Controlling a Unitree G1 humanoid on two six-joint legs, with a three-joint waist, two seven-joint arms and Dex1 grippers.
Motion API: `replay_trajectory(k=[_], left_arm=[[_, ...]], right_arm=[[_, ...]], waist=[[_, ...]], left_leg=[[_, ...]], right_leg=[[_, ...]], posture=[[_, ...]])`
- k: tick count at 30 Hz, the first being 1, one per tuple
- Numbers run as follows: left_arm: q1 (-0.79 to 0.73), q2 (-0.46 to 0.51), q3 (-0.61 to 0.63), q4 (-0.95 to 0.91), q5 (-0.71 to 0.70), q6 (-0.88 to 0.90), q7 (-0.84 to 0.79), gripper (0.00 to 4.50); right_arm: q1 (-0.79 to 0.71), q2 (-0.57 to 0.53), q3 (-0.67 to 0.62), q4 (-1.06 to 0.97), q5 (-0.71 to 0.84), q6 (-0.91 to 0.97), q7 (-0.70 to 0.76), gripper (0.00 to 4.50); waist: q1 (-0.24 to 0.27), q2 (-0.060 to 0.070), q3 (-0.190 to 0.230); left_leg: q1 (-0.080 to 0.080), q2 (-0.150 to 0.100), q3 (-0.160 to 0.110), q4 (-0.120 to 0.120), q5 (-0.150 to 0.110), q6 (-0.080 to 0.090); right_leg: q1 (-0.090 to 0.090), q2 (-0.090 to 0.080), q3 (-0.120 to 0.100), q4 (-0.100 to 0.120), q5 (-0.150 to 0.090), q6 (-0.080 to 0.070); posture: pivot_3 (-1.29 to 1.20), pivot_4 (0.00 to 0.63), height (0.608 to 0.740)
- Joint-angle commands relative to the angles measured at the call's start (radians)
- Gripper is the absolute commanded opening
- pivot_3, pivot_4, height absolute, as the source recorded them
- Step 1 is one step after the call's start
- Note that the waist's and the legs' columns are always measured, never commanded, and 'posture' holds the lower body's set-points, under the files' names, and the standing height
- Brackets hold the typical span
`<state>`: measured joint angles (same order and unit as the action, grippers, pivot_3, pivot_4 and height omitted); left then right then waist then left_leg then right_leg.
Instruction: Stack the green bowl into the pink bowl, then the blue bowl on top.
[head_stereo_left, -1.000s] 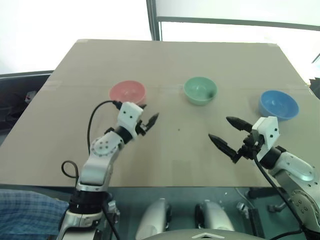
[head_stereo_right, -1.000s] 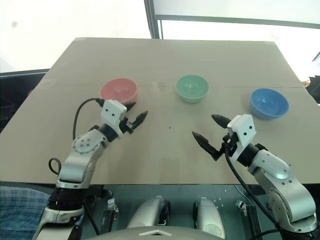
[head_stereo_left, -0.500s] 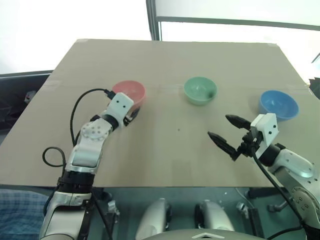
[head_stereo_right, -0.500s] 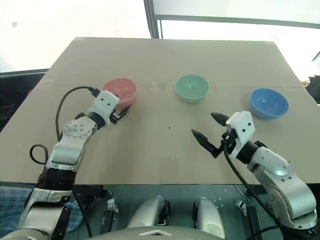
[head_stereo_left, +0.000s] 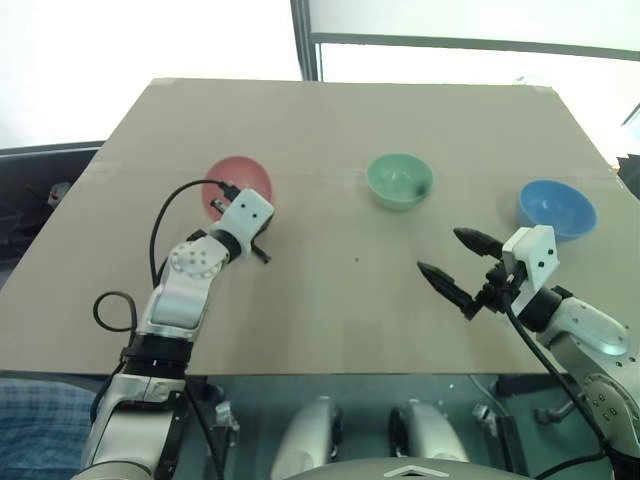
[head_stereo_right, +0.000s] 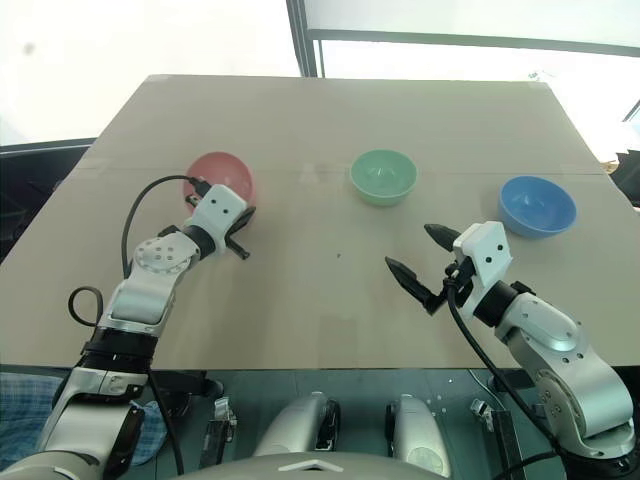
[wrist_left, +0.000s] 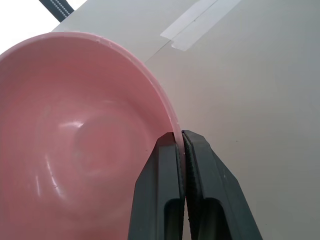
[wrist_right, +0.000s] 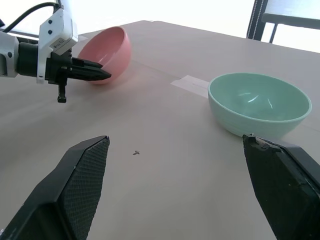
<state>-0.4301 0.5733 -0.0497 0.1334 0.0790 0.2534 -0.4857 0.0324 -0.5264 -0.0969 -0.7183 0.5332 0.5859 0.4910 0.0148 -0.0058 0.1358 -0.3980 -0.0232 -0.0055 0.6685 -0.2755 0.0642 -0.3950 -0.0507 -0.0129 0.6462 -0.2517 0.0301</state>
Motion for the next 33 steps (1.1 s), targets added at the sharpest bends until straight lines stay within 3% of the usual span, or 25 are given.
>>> replay_trajectory(k=[1, 5, 8, 11, 20, 24, 25, 26, 27, 30, 31, 33], left_arm=[[-0.033, 0.008, 0.009, 0.0, 0.009, -0.023, 0.001, 0.05], [-0.035, -0.021, -0.036, -0.093, -0.082, -0.099, -0.137, 0.05], [0.008, 0.02, -0.15, -0.233, -0.162, -0.155, -0.391, 0.05], [0.008, 0.062, -0.22, -0.278, -0.166, -0.213, -0.525, 0.05], [-0.059, 0.117, -0.306, -0.213, -0.061, -0.363, -0.646, 0.05], [-0.078, 0.113, -0.313, -0.148, -0.015, -0.472, -0.636, 1.44], [-0.076, 0.106, -0.309, -0.142, -0.021, -0.489, -0.634, 1.97], [-0.075, 0.101, -0.306, -0.136, -0.024, -0.503, -0.632, 2.1], [-0.072, 0.096, -0.302, -0.134, -0.029, -0.511, -0.63, 2.81], [-0.058, 0.088, -0.299, -0.132, -0.043, -0.512, -0.635, 4.12], [-0.055, 0.089, -0.298, -0.132, -0.042, -0.512, -0.636, 4.43], [-0.045, 0.081, -0.28, -0.149, -0.074, -0.497, -0.634, 4.43]], right_arm=[[-0.006, -0.003, -0.027, -0.014, 0.003, -0.014, -0.008, 4.5], [-0.01, -0.003, -0.028, -0.008, 0.001, -0.015, -0.008, 4.5], [-0.013, -0.003, -0.026, -0.003, -0.003, -0.017, -0.008, 4.5], [-0.016, -0.002, -0.025, -0.001, -0.004, -0.017, -0.01, 4.5], [-0.014, 0.002, -0.025, -0.014, -0.007, -0.012, -0.03, 4.5], [-0.006, 0.003, -0.023, -0.022, -0.009, -0.012, -0.039, 4.5], [-0.003, 0.004, -0.022, -0.023, -0.009, -0.013, -0.041, 4.5], [-0.002, 0.004, -0.022, -0.024, -0.009, -0.014, -0.043, 4.5], [-0.001, 0.004, -0.021, -0.024, -0.009, -0.014, -0.044, 4.5], [0.001, 0.004, -0.019, -0.021, -0.009, -0.018, -0.045, 4.5], [0.001, 0.004, -0.019, -0.019, -0.01, -0.019, -0.044, 4.5], [0.0, 0.003, -0.02, -0.014, -0.009, -0.021, -0.04, 4.5]], waist=[[0.0, 0.0, 0.0], [0.001, 0.0, 0.0], [0.002, 0.0, 0.0], [-0.003, 0.0, 0.0], [0.002, 0.0, 0.0], [0.0, 0.0, 0.0], [0.0, 0.0, 0.0], [0.0, 0.0, 0.0], [0.0, 0.0, 0.0], [-0.001, 0.0, 0.0], [-0.001, 0.0, 0.0], [-0.001, 0.0, 0.0]], left_leg=[[0.0, 0.0, 0.0, 0.0, 0.0, 0.0], [0.0, 0.0, 0.0, 0.0, 0.0, 0.0], [-0.001, 0.0, 0.0, 0.0, 0.002, -0.003], [-0.001, -0.001, 0.0, 0.0, 0.002, -0.003], [0.0, 0.001, 0.0, 0.001, 0.0, 0.001], [-0.001, 0.0, 0.0, 0.001, -0.001, 0.001], [-0.001, 0.0, 0.0, 0.001, -0.001, 0.001], [-0.001, 0.0, 0.0, 0.001, -0.001, 0.001], [-0.001, 0.0, 0.0, 0.001, 0.0, 0.001], [0.0, 0.0, 0.001, 0.001, -0.001, 0.002], [0.0, 0.0, 0.001, 0.002, -0.001, 0.002], [0.0, 0.0, 0.001, 0.002, -0.001, 0.002]], right_leg=[[0.0, 0.0, 0.0, 0.0, 0.0, 0.0], [0.0, 0.0, 0.0, 0.0, 0.0, 0.0], [0.0, 0.0, 0.0, -0.001, 0.0, 0.0], [0.0, -0.001, 0.0, -0.002, 0.0, 0.0], [0.0, 0.001, 0.0, 0.0, 0.0, -0.001], [0.001, 0.001, 0.0, 0.0, 0.0, 0.0], [0.001, 0.001, 0.0, 0.0, 0.0, 0.0], [0.001, 0.001, 0.0, 0.0, 0.0, 0.0], [0.001, 0.002, 0.0, 0.0, 0.0, 0.0], [0.001, 0.002, 0.0, 0.0, 0.0, 0.0], [0.001, 0.002, 0.0, 0.0, 0.0, 0.0], [0.001, 0.003, 0.0, 0.001, 0.0, 0.0]], posture=[[0.0, 0.15, 0.74], [0.0, 0.15, 0.74], [0.0, 0.15, 0.74], [0.0, 0.15, 0.74], [0.0, 0.15, 0.74], [0.0, 0.15, 0.74], [0.0, 0.15, 0.74], [0.0, 0.15, 0.74], [0.0, 0.15, 0.74], [0.0, 0.15, 0.74], [0.0, 0.15, 0.74], [0.0, 0.15, 0.74]])
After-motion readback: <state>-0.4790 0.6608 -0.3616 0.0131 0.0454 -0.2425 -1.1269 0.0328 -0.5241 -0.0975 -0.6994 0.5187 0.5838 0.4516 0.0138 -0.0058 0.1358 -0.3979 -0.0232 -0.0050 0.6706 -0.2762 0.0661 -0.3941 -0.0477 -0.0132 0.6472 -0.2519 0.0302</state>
